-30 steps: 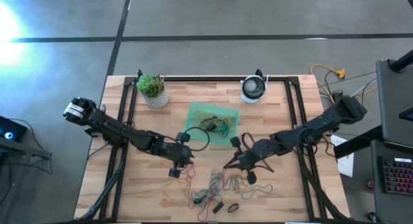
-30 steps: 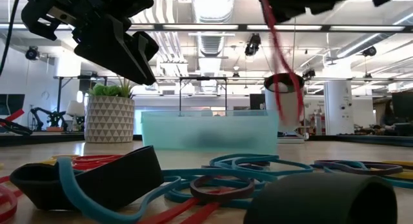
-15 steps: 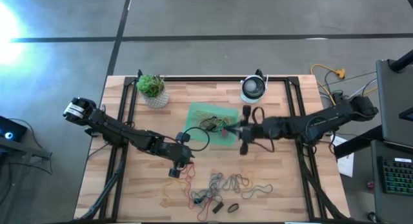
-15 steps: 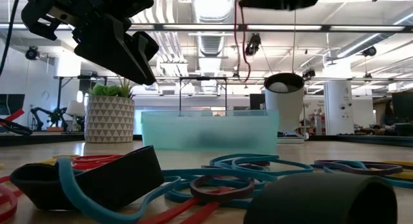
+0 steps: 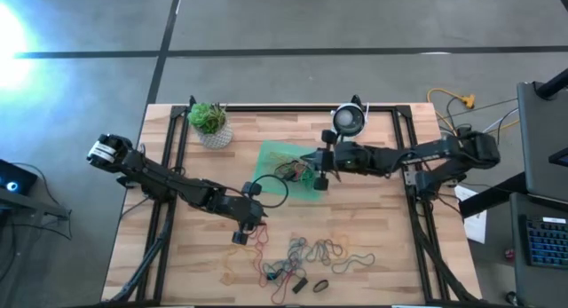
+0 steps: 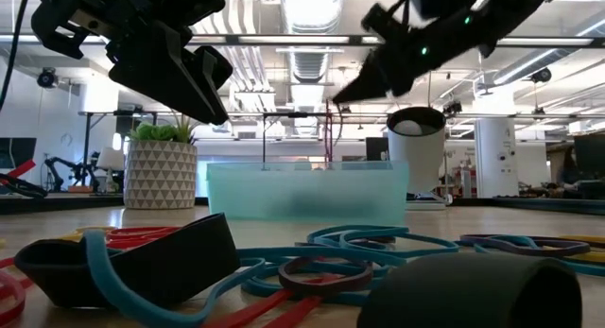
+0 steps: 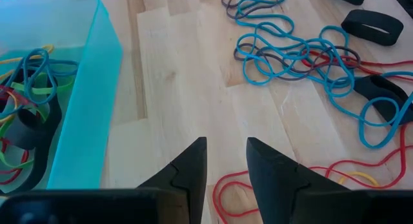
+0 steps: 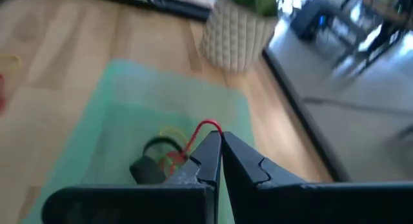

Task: Pick and place rubber bands into bin
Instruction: Put the red rubber band into the green bin, then put the yellow rubber band into the green bin

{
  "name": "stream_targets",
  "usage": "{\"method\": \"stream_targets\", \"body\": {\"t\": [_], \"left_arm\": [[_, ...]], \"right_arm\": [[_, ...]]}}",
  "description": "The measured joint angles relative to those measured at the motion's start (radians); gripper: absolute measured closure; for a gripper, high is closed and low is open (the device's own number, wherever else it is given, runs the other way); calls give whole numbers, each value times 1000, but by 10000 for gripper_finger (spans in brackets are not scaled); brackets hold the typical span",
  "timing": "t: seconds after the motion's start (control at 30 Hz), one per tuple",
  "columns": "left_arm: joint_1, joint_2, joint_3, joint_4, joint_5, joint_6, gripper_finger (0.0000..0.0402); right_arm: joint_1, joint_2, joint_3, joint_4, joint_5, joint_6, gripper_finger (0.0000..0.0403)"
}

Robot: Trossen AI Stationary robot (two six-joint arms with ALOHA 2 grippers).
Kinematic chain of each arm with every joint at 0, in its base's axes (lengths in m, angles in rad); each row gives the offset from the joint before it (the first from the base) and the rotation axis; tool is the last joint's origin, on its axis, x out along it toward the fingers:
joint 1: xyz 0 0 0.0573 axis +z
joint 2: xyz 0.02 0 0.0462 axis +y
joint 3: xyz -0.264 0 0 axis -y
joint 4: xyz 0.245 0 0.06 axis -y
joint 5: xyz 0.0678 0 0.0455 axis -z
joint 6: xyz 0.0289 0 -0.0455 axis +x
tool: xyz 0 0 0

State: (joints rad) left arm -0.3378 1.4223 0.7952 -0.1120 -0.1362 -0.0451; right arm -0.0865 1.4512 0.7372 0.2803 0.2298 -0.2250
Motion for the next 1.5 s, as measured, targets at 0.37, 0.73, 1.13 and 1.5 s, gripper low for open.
{"method": "stream_targets", "body": {"t": [0.37,0.73,1.13,1.5], "left_arm": [[0,0,-1,0,0,0,308],[-4,0,-18,-41,28,-43,308],[-23,0,-18,-325,65,-233,308],[-31,53,-17,-391,86,-289,308]], "right_arm": [[-16,73,5,-16,-5,52,310],[53,-25,4,-148,-232,34,257],[251,-40,-12,-173,-317,83,279],[298,-40,-14,-171,-308,115,301]]}}
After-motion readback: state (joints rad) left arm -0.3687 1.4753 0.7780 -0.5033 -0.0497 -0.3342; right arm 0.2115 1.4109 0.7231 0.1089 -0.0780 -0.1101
